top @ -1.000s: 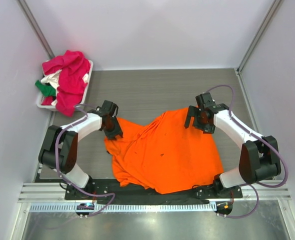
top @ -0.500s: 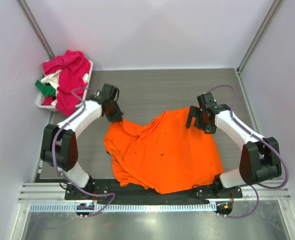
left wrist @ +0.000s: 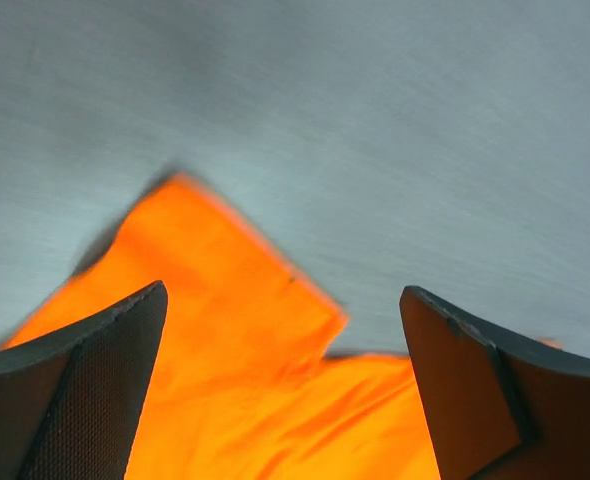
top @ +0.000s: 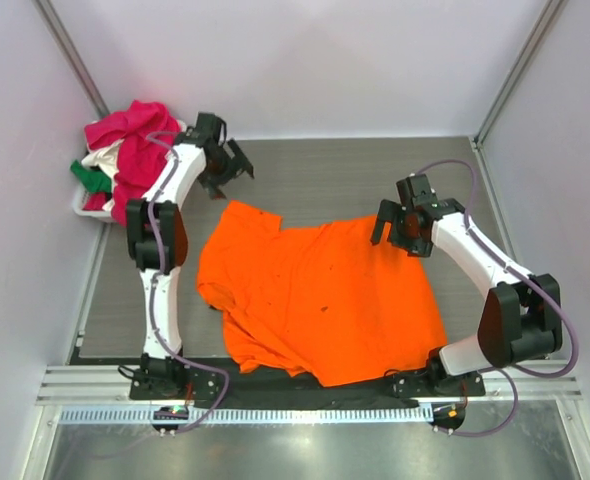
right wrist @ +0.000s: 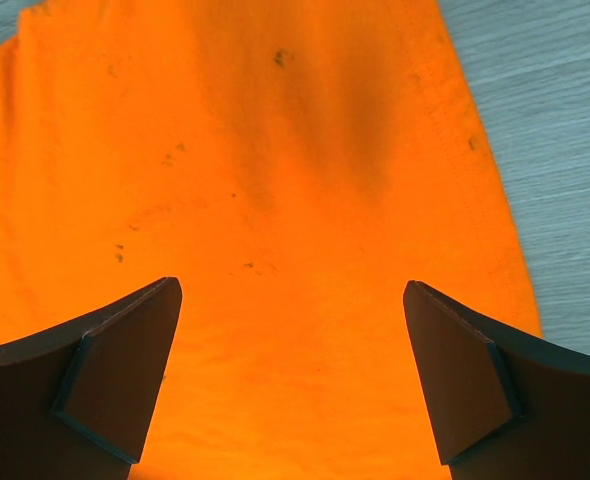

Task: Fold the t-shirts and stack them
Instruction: Flatten the tshirt out

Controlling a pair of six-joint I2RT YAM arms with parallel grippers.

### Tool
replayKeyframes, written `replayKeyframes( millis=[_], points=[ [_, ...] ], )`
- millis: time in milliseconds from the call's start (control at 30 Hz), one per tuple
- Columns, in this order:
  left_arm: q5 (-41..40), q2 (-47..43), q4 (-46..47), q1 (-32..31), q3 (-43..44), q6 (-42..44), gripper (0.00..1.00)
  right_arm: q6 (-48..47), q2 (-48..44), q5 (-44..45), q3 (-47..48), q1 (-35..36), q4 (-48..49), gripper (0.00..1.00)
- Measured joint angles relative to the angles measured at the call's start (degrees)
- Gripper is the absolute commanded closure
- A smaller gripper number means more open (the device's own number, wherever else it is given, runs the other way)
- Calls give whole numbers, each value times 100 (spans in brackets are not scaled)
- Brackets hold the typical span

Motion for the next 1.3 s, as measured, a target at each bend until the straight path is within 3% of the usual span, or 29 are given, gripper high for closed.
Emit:
replayKeyframes(
  millis=[100,200,367,467,700,867,1000,1167,1300],
  points=[
    [-221,-813,4,-151,-1405,118,0,7,28,-195,76,0,11,0],
    [-472,-2177,70,-372,-2994,179,1,11,195,-450,195,22,46,0],
    [-564,-3934,525,-638,-4529,168,2,55,903,-791,601,122,170,0],
    [-474,-3993,909,-619,-5042,136,4,79,1410,-922,855,142,251,0],
    [-238,-2603,1451,-612,-5421,83,6,87,2734,-1012,1585,37,378,0],
    [-164,-2048,1405,-605,-4640,52,7,127,3233,-1110,2111,-348,269,0],
    [-155,-1235,1200,-603,-3432,120,7,136,3665,-1158,2745,-699,162,0],
    [-103,188,846,-525,-1108,188,7,245,4542,-1241,4140,-1128,-55,0],
    [0,1655,365,-376,1460,289,6,374,5219,-1294,5278,-1305,-131,0]
  ],
)
